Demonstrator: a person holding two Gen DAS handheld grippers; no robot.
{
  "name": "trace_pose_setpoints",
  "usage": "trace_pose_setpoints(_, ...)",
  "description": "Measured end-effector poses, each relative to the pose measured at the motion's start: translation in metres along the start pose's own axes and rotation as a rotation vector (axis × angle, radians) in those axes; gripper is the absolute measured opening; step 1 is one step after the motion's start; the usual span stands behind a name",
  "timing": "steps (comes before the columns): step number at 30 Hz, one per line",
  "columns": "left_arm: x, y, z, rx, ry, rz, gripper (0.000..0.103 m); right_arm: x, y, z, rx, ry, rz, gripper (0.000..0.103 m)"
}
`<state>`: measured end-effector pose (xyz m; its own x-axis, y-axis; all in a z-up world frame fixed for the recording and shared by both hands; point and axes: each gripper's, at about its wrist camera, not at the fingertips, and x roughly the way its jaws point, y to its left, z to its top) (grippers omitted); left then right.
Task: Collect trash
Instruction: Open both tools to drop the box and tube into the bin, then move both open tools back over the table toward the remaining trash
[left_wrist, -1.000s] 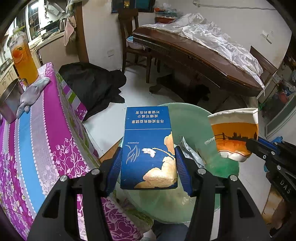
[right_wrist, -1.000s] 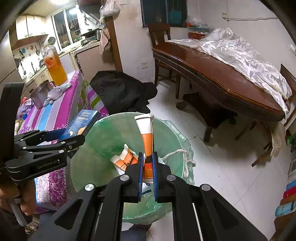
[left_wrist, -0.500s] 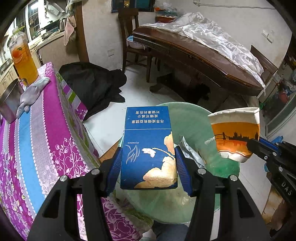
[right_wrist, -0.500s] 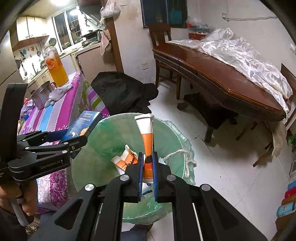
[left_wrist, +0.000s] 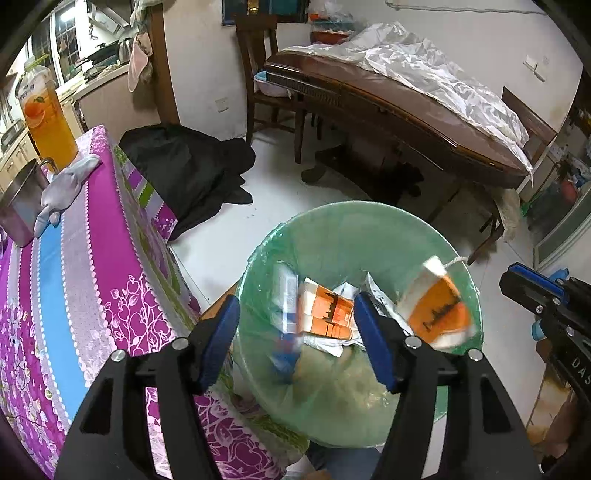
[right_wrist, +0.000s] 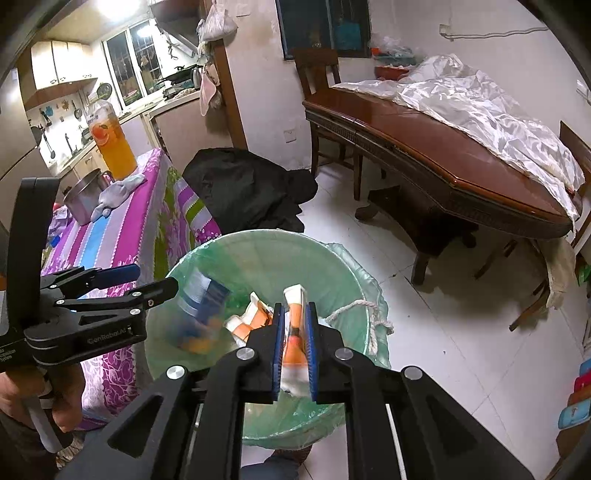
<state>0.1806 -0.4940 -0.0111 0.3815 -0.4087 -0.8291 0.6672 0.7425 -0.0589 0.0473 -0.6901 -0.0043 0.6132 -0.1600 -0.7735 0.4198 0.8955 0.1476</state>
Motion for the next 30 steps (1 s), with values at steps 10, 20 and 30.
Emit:
trace_pose_setpoints(10, 0.000, 0.004, -0.004, -0.003, -0.004, 0.012, 0.078, -0.010, -0.002, -0.003, 0.024, -0.043, 0.009, 0.050)
trace_pose_setpoints(20, -0.010, 0.007, -0.007, -0.003, -0.029, 0.022, 0.091, -0.033, 0.012, -0.009, 0.003, -0.127, -0.014, 0.084)
trace_pose_setpoints(30, -0.024, 0.018, -0.010, -0.016, -0.050, 0.033, 0.097, -0.047, 0.025, -0.013, -0.011, -0.166, -0.032, 0.094)
